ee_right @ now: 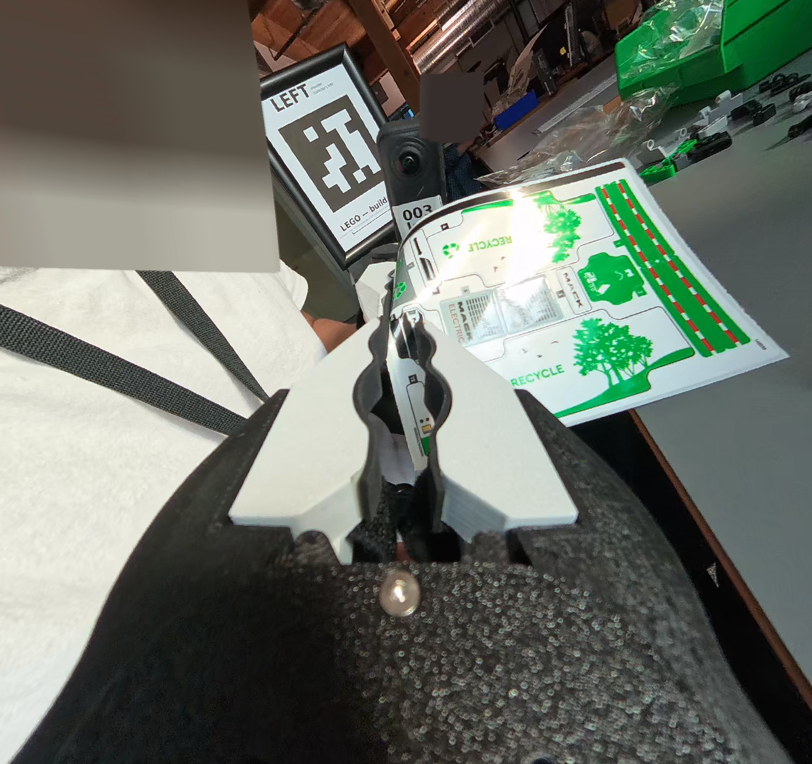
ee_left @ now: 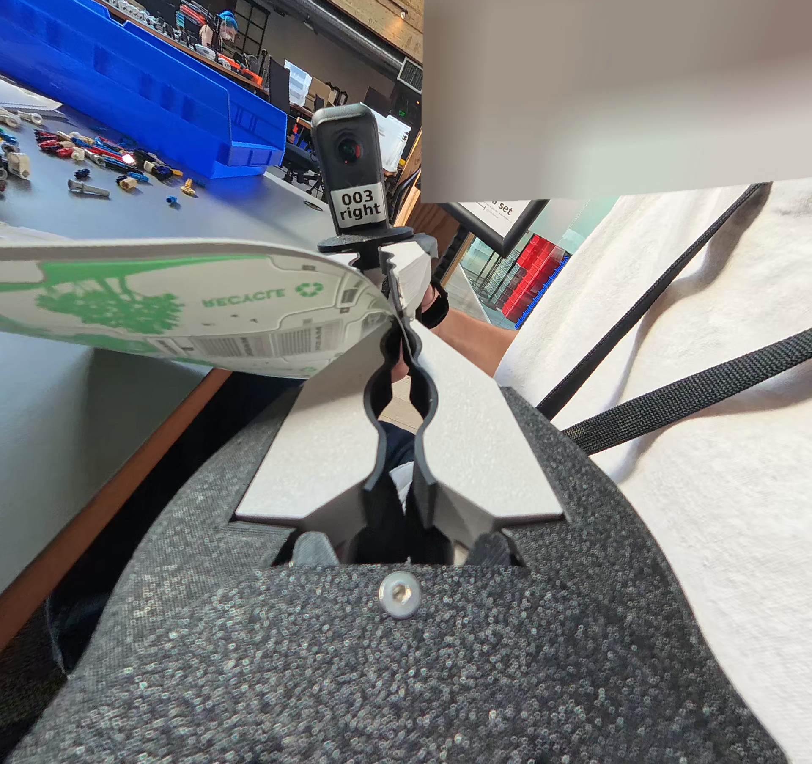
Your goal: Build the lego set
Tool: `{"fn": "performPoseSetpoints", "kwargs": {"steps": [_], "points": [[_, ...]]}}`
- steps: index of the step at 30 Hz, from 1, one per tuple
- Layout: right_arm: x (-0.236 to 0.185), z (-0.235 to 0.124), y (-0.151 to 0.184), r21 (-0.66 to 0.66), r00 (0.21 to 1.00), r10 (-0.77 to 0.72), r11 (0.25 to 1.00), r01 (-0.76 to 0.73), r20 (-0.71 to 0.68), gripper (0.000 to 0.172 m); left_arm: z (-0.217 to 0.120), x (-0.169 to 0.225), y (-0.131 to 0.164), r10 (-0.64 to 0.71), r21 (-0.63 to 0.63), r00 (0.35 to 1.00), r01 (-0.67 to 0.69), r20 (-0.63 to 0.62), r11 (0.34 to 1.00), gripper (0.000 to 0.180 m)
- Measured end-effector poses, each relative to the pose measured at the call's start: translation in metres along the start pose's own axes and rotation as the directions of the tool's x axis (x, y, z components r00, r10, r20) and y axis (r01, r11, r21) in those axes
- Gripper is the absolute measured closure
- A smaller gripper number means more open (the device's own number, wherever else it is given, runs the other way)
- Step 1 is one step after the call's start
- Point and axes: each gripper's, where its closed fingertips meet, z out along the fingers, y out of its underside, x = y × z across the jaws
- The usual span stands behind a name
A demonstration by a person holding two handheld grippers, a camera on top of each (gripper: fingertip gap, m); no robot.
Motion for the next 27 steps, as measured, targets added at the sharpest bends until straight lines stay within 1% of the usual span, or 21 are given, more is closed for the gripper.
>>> {"fn": "performPoseSetpoints", "kwargs": {"steps": [9,12,19,27], "points": [[-0.0009,-0.0007,-0.0009,0.002,1.000,-0.011,1.000,0.011,-0.003,0.165,0.0007,0.0000,0.0001,0.014,-0.005,1.000,-0.013,0.006,1.000,0.180],[0.0006,-0.0025,-0.0025,0.003,1.000,-0.023,1.000,0.024,-0.018,0.169,0.0002,-0.0008,0.0005,0.012,-0.007,1.000,-0.012,0.010,1.000,0.180],[0.0021,-0.0028,-0.0021,-0.005,0.999,-0.038,0.999,0.038,-0.037,0.168,0.0009,-0.0011,0.0005,0.008,-0.008,1.000,-0.008,0.010,1.000,0.180],[0.0019,-0.0037,-0.0019,-0.009,0.996,-0.066,0.998,0.066,-0.055,0.172,0.0000,-0.0047,0.0027,-0.005,-0.008,1.000,0.006,0.024,1.000,0.180]]}}
